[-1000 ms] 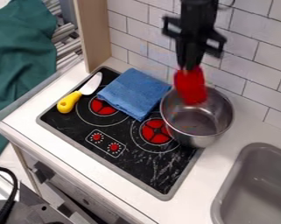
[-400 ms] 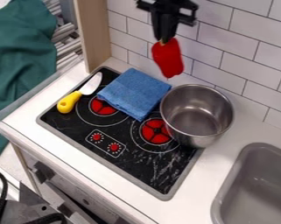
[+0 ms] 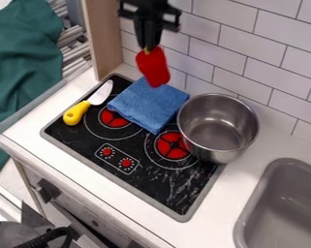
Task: Moved the red bell pepper to the blue cloth
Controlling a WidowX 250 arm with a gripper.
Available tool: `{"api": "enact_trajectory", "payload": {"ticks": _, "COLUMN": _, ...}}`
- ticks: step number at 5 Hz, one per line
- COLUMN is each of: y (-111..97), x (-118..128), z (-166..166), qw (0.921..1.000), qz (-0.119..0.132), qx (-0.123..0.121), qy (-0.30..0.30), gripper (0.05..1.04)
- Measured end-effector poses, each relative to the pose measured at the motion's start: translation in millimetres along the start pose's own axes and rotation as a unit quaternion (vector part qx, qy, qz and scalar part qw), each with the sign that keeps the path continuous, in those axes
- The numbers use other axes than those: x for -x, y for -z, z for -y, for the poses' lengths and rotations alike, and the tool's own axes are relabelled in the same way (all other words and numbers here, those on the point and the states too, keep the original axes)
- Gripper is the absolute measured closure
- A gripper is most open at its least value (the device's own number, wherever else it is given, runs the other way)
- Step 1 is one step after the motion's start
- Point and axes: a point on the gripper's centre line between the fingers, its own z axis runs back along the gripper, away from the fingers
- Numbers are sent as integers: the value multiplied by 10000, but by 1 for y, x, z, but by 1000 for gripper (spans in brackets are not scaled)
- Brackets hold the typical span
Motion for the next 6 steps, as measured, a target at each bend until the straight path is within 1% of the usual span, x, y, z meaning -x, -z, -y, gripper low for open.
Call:
{"api": "enact_trajectory", "payload": {"ticks": 1, "y": 19, "x": -4, "z": -6, "qw": 9996, "qz": -281, "qx": 1, "qy": 48, "gripper": 1018}}
{"api": "enact_trajectory", "payload": {"ticks": 2, "y": 34, "x": 1, "z": -4, "qw": 9981, "qz": -598, "qx": -9, "qy": 128, "gripper": 1018}}
{"api": "enact_trajectory", "payload": {"ticks": 3, "y": 39, "x": 2, "z": 3, "qw": 9971, "qz": -718, "qx": 17, "qy": 242, "gripper": 992}}
{"api": "enact_trajectory", "payload": {"ticks": 4, "y": 40, "x": 3, "z": 8, "qw": 9970, "qz": -743, "qx": 53, "qy": 216, "gripper": 825}}
{"api": "enact_trajectory", "payload": {"ticks": 5, "y": 16, "x": 3, "z": 18, "qw": 9990, "qz": -352, "qx": 106, "qy": 235, "gripper": 554}}
{"api": "enact_trajectory", "payload": {"ticks": 6, "y": -15, "x": 8, "z": 32, "qw": 9984, "qz": 226, "qx": 410, "qy": 326, "gripper": 240}}
